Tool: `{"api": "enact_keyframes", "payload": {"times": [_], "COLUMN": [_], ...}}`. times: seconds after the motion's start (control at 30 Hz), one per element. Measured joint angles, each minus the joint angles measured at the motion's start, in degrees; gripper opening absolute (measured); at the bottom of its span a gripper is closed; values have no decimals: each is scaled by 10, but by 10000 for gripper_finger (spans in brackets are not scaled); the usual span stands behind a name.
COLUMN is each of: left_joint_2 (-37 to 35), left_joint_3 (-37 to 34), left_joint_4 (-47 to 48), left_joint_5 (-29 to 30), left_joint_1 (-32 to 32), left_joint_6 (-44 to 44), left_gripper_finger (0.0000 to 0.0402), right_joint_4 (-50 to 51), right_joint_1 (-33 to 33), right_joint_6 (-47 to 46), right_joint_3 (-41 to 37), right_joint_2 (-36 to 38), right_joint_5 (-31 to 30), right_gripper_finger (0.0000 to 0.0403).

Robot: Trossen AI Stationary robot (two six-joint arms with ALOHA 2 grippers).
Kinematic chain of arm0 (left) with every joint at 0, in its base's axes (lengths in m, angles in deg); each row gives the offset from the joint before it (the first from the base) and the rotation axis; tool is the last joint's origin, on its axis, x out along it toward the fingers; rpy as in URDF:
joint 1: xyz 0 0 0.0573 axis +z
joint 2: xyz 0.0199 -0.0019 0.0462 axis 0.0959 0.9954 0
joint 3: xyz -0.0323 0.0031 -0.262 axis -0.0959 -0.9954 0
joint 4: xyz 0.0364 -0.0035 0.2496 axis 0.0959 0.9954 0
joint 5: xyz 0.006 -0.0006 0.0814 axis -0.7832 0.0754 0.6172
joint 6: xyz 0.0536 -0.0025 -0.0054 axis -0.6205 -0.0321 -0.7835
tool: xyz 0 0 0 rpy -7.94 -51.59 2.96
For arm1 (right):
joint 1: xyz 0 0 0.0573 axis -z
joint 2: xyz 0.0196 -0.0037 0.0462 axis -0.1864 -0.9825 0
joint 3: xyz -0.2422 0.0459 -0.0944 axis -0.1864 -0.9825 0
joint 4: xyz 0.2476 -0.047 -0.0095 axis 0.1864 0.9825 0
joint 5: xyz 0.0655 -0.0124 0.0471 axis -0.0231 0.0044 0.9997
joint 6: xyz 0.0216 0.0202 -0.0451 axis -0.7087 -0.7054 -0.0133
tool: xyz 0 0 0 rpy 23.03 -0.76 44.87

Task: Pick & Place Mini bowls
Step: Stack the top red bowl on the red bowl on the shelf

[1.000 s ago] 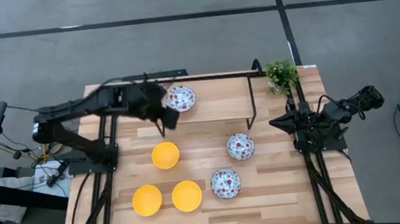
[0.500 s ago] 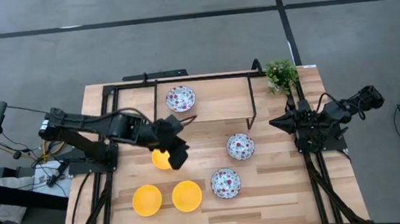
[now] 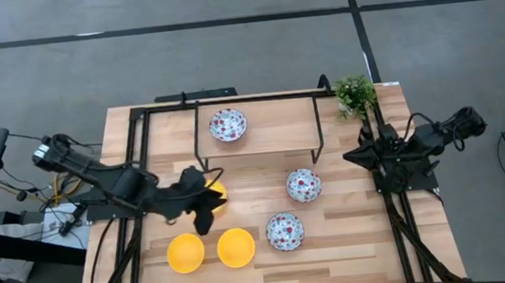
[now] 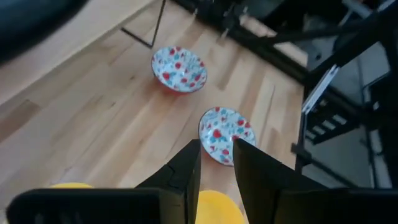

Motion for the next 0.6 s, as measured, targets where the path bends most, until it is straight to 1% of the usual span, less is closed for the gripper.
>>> {"api": "enact_keyframes", "payload": {"times": [0.07,0.13,0.23,0.43,0.5,0.6], "left_joint_2": [-31,-66,-116,-195,-216,-245], "left_joint_3": [-36,-68,-109,-159,-173,-188], "left_joint_4": [-28,-41,-49,-60,-59,-58], "left_joint_5": [22,40,57,61,61,49], "left_joint_1": [-7,-7,-7,-7,-7,-7], "left_joint_6": [0,2,22,18,1,-32], "left_gripper_finger": [92,92,92,92,92,92], "right_joint_4": [6,34,126,305,342,371], "right_joint_1": [0,0,0,0,0,0], "right_joint_6": [-4,-22,-91,-292,-361,-450], "right_joint_3": [18,48,103,203,224,239], "right_joint_2": [-25,-61,-124,-253,-298,-359], "right_joint_5": [13,37,44,38,38,38], "right_gripper_finger": [3,1,1,0,0,0]}}
